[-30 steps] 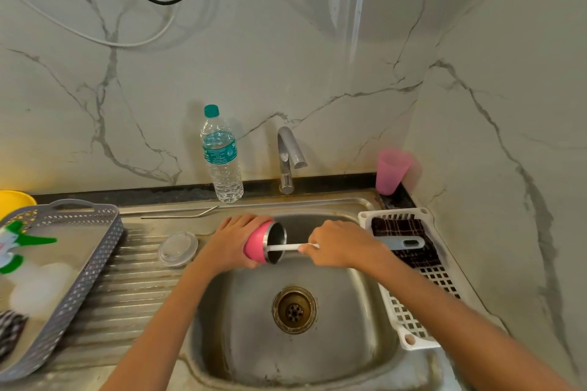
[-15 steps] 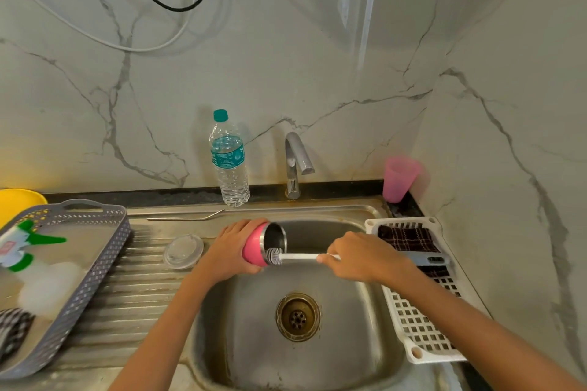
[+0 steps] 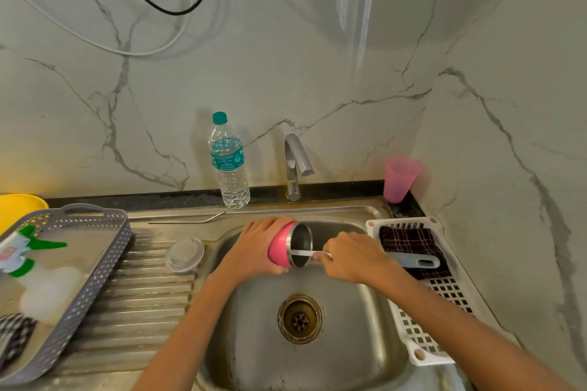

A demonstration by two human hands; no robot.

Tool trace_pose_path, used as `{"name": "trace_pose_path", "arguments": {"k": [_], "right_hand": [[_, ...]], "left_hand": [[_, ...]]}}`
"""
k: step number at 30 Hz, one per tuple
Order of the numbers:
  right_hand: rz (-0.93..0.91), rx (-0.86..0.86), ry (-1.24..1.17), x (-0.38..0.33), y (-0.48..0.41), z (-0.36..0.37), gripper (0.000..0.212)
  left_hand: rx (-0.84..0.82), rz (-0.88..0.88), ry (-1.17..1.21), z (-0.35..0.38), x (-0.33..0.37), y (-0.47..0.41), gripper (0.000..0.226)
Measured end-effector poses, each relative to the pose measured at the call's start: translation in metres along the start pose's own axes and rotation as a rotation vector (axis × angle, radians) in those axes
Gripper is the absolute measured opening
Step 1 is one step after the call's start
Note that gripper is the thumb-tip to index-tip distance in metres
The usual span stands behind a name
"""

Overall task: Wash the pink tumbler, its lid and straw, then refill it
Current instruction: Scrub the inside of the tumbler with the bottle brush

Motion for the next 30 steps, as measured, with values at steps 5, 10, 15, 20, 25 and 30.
{"name": "trace_pose_path", "arguments": {"k": [5, 10, 15, 20, 25, 30], "right_hand": [[0.013, -0.014, -0.014, 0.012, 0.007, -0.006, 0.047], [0.015, 0.01, 0.012, 0.011, 0.006, -0.007, 0.044], [0.02, 0.017, -0.014, 0.011, 0.004, -0.003, 0.043], [0.028, 0.053, 0.047, 0.02, 0.011, -0.004, 0.046], [0.046, 0.082, 0.059, 0.017, 0.004, 0.001, 0.045], [0.054, 0.131, 0.032, 0.027, 0.008, -0.006, 0.046]], "left_hand": [[0.021, -0.057, -0.019, -0.006, -0.016, 0.005, 0.096], [0.02, -0.046, 0.03, -0.008, -0.01, 0.003, 0.096], [-0.025, -0.044, 0.013, -0.008, -0.009, 0.0, 0.096], [-0.026, -0.043, -0.005, -0.008, -0.017, 0.006, 0.097], [-0.067, -0.022, -0.041, 0.0, -0.014, 0.008, 0.098], [-0.051, -0.065, -0.018, -0.005, -0.024, 0.014, 0.098]]}}
Point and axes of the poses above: each hand's wrist, its own y-axis away from the middle knuckle, its own z-axis out of the palm, x = y × z, the point moved 3 cm from there along -y, towards the middle knuckle
